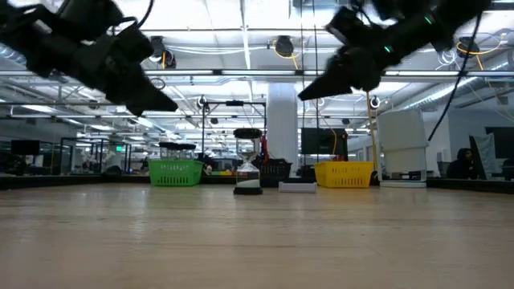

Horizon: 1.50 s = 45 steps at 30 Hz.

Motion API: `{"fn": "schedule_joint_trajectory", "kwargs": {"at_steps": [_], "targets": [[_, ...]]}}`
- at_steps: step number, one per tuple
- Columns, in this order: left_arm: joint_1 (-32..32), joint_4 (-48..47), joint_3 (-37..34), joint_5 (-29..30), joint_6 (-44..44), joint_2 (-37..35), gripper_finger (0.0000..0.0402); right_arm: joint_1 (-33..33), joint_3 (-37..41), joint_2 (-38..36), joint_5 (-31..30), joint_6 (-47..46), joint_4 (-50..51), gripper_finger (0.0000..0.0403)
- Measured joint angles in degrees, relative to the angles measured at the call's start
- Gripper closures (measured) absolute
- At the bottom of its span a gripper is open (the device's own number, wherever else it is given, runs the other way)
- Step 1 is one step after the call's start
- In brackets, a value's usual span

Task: Pick & Place Office items
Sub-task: Put the white hourglass into the green bin

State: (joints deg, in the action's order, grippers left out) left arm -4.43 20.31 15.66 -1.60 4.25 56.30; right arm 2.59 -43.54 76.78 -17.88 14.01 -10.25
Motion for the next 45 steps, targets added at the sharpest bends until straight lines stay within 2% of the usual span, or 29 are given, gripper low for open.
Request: {"fn": "schedule_joint_trajectory", "kwargs": {"at_steps": [5,9,12,16,21,30,35,45], "targets": [[-0.04,-9.49,8.61,2.06,2.02,3.32,0.0320,-0.79,19.21,-4.61,-0.02,0.22,-33.79,0.0386],[-0.04,-13.24,14.64,2.18,4.43,9.77,0.0252,-0.60,27.30,-5.22,0.03,0.21,-47.50,0.0388],[-0.06,-15.74,19.55,2.78,4.35,15.85,0.0195,-0.41,29.42,-5.39,0.23,0.20,-51.68,0.0398],[-0.97,-21.06,27.00,3.21,1.42,22.77,0.0126,-0.23,29.40,-5.39,0.14,0.03,-51.62,0.0400],[-1.68,-24.31,33.48,2.71,-4.80,28.12,0.0072,0.54,29.32,-5.35,1.67,-0.01,-51.68,0.0402],[-2.75,-24.58,36.32,1.96,-9.34,32.36,0.0055,0.90,29.30,-5.35,1.69,0.16,-51.66,0.0401],[-3.03,-20.88,36.39,0.07,-9.62,35.71,0.0055,0.90,29.30,-5.35,1.69,0.16,-51.66,0.0402],[-3.81,-15.95,36.39,1.28,-10.10,40.24,0.0055,0.90,29.30,-5.35,1.84,0.16,-51.64,0.0402]]}}
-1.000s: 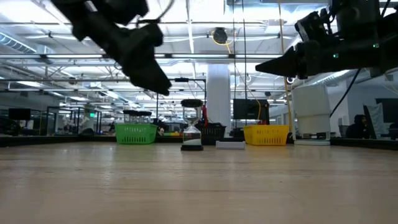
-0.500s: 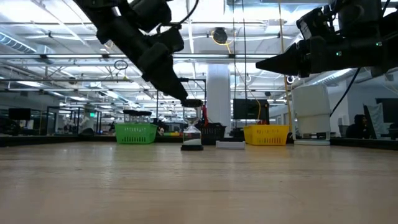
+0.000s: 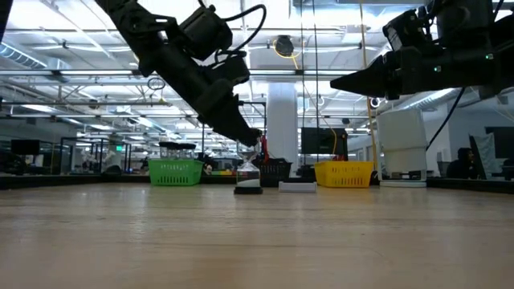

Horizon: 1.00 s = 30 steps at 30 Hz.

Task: Pick & Place Office items
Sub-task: Put the white hourglass into the green bin

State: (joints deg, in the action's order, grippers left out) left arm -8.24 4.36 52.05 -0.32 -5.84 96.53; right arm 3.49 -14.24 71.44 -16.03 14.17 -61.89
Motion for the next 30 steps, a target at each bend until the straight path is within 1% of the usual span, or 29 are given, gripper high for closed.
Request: {"fn": "schedule_joint_trajectory", "kwargs": {"at_steps": [4,7,11,16,19,24,27,30], "targets": [[0.01,2.00,0.00,-0.19,0.49,0.55,0.0073,0.00,-0.02,0.00,-0.07,0.01,0.00,0.0401],[-0.01,1.61,-0.09,-1.47,0.56,0.72,0.0103,0.00,-0.02,0.00,0.16,0.00,0.04,0.0402],[0.01,1.30,-0.08,-1.65,0.53,1.15,0.0143,0.00,-0.02,0.00,1.29,0.01,0.00,0.0401],[-0.15,1.61,-0.07,-2.88,0.13,1.11,0.0177,0.00,-0.02,0.00,1.27,0.00,0.02,0.0402],[-0.15,1.82,-0.07,-3.29,0.12,1.11,0.0186,0.00,-0.02,0.00,1.27,0.01,0.02,0.0402],[-0.93,1.94,-0.09,-3.00,0.42,0.47,0.0182,0.00,-0.02,0.00,1.27,0.00,0.01,0.0402],[-1.24,0.75,-0.09,-0.72,0.59,-2.59,0.0181,0.00,-0.02,0.00,1.27,0.00,0.02,0.0402],[-1.46,-3.70,-0.09,1.60,0.89,-7.72,0.0187,0.01,-0.04,0.00,1.24,0.00,0.27,0.0402]]}}
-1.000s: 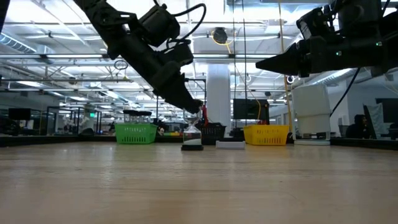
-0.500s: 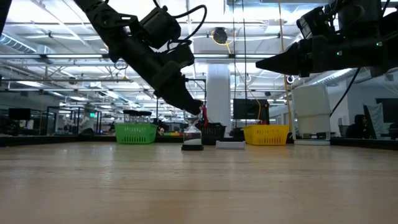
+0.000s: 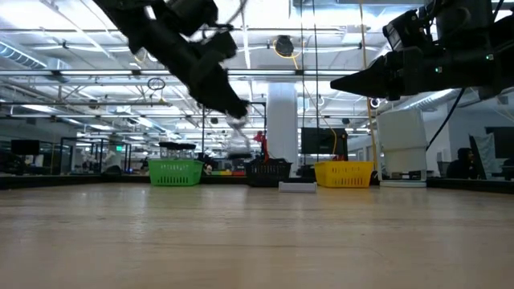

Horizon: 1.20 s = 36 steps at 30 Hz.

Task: Pick & Place Office items
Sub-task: Put the white hourglass into the green bin

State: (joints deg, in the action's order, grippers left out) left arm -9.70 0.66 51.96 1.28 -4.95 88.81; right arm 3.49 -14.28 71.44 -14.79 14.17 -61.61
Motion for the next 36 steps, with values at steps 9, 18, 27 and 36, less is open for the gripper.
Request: {"fn": "schedule_joint_trajectory", "kwargs": {"at_steps": [9,18,27,36], "targets": [[-6.59,-14.35,0.02,16.26,7.69,-15.61,0.0173,-0.01,0.00,0.00,-0.01,0.00,0.19,0.0402],[-18.24,-10.37,-6.48,16.82,8.50,-15.70,0.0179,-0.01,0.00,0.00,-0.01,0.00,0.19,0.0402],[-23.44,1.71,-12.41,11.94,8.76,-15.80,0.0189,-0.01,0.00,0.00,-0.02,0.00,0.16,0.0402],[-23.87,5.41,-15.85,12.69,8.50,-15.80,0.0167,-0.01,0.00,0.00,0.01,0.00,0.16,0.0402]]}}
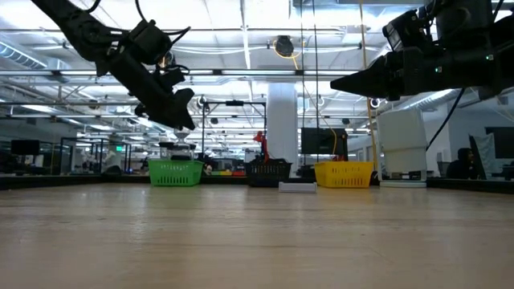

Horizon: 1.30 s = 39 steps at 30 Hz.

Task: Pick & Place Office items
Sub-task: Put the white hourglass into the green bin

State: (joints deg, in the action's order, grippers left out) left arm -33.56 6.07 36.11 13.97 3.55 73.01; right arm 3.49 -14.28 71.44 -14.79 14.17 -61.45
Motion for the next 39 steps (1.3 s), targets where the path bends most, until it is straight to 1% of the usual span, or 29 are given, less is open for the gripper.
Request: {"fn": "schedule_joint_trajectory", "kwargs": {"at_steps": [5,8,10,15,19,22,26,30,34,39], "targets": [[-0.26,8.80,-3.60,-0.47,-0.27,0.52,0.0190,0.00,0.00,0.00,0.02,-0.02,0.00,0.0402],[-0.22,11.82,-4.67,-1.49,-0.84,0.52,0.0190,0.00,0.00,0.00,0.04,-0.02,0.00,0.0402],[-0.24,12.37,-4.87,-1.41,-0.98,0.52,0.0190,0.00,0.00,0.00,0.04,-0.02,0.00,0.0402],[-0.28,13.04,-4.87,1.50,-2.32,0.55,0.0177,0.00,0.00,0.00,0.04,-0.02,0.00,0.0402],[-0.28,15.05,-4.87,1.49,-2.84,0.55,0.0189,0.00,0.00,0.00,0.04,-0.02,0.01,0.0402],[-0.28,15.14,-4.87,1.35,-3.01,0.68,0.0190,0.00,0.00,0.00,0.07,-0.02,0.02,0.0402],[-0.28,16.43,-5.95,1.81,-3.38,2.65,0.0188,0.00,0.00,0.00,0.07,-0.02,0.00,0.0402],[-0.28,22.27,-7.68,2.26,-3.55,5.87,0.0177,0.00,0.00,0.02,0.09,-0.02,0.02,0.0402],[-0.28,24.84,-7.93,2.63,-4.66,8.08,0.0189,0.00,0.00,0.00,0.09,-0.02,0.02,0.0402],[-0.28,25.27,-7.93,2.67,-4.54,9.17,0.0190,0.00,0.00,0.00,0.09,-0.03,0.02,0.0402]]}}
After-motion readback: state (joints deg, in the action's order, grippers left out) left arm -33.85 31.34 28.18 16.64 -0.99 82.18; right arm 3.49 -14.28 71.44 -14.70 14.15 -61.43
